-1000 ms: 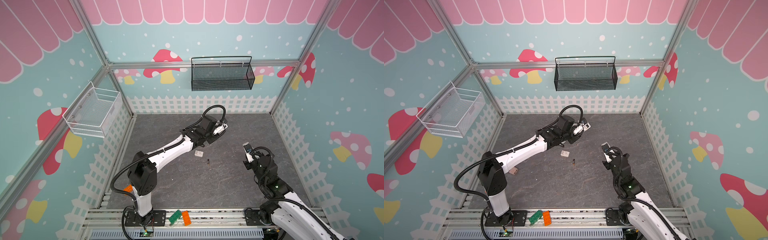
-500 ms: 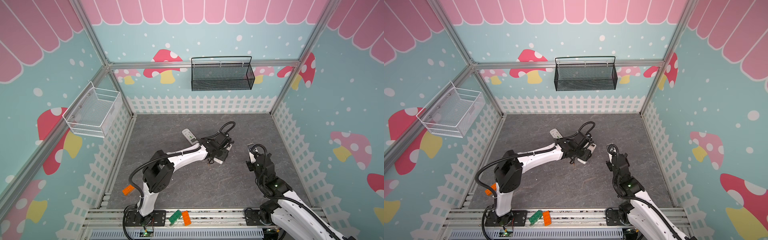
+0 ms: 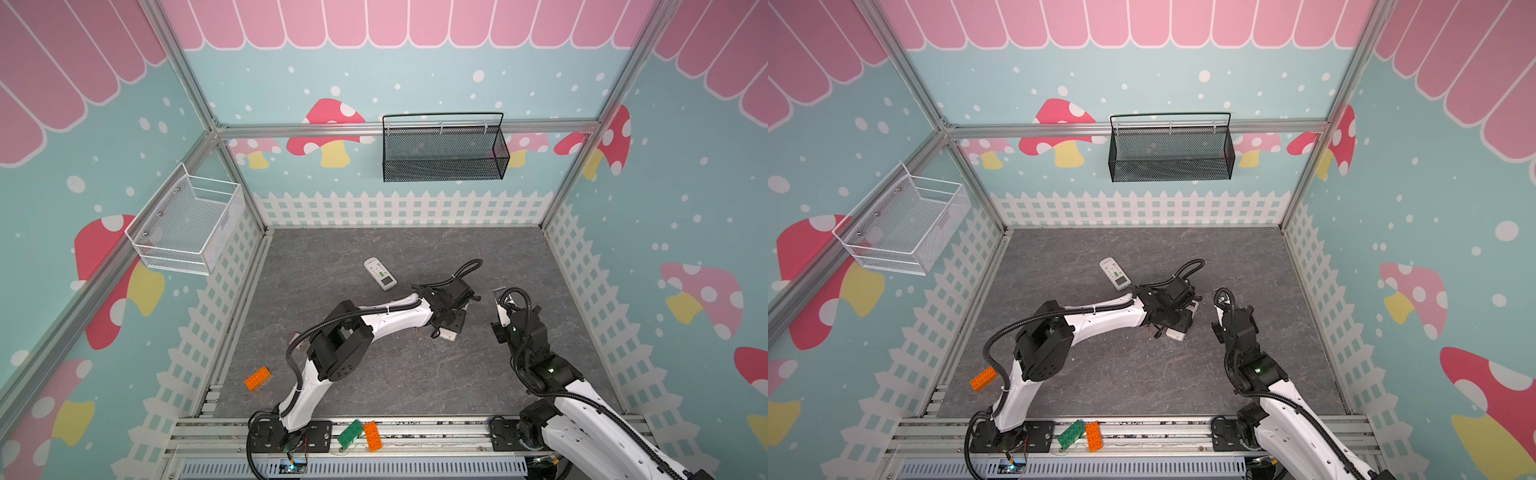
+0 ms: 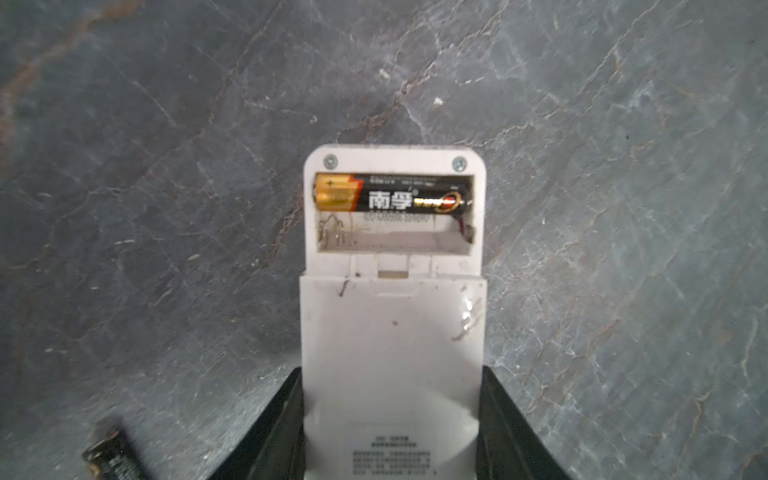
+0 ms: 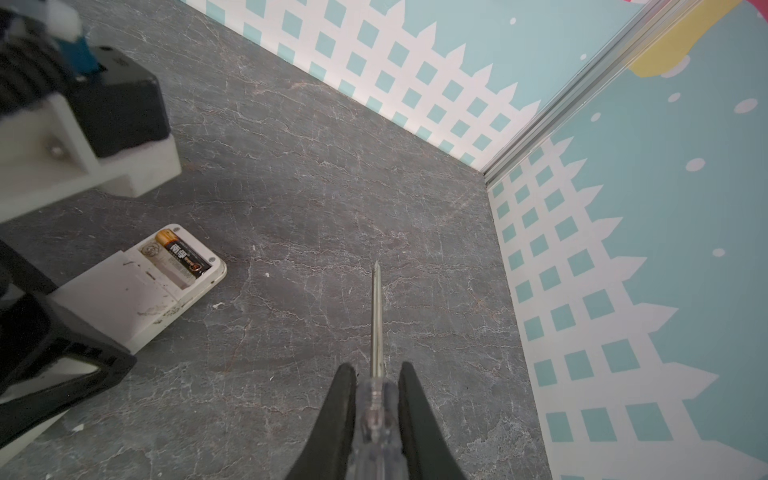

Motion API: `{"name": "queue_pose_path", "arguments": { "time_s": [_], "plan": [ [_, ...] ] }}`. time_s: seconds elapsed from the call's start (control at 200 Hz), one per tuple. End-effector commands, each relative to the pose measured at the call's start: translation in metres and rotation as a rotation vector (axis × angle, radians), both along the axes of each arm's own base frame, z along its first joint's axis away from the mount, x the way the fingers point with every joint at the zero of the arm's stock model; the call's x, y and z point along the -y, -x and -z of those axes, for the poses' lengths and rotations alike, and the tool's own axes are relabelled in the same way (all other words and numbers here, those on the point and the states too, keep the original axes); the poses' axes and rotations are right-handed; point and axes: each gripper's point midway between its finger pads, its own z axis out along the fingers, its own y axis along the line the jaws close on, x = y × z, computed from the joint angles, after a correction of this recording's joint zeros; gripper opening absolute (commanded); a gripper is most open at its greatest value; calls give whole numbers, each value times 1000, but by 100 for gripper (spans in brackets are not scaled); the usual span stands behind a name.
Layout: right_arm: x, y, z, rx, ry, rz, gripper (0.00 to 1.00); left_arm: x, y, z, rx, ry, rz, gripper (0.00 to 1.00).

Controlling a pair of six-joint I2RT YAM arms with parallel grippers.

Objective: Unload the batteries from the remote control
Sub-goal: 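Lower the remote onto the table with the left gripper and release it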

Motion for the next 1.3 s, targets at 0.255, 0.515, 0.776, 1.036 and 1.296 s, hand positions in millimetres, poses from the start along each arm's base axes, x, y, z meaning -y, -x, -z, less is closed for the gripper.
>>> {"name": "queue_pose_path", "arguments": {
  "time_s": [0.255,0.515,0.776,1.036,1.296],
  "plan": [
    [-7,-6,-6,7,-27,-22,0,-7,-14,7,-19,-5,-96,50],
    [-17,-8,5,-37,-52,-62,0,-17,-24,5,-62,34,-132,71],
    [-32,-11,17,-89,-78,-127,0,-36,-56,-25,-52,95,-161,92],
    [-37,-11,50,-244,-31,-161,0,-80,-98,-73,23,151,-176,100],
    [-45,-13,66,-312,-55,-227,0,-121,-131,-98,139,109,-179,100]
  ]
}}
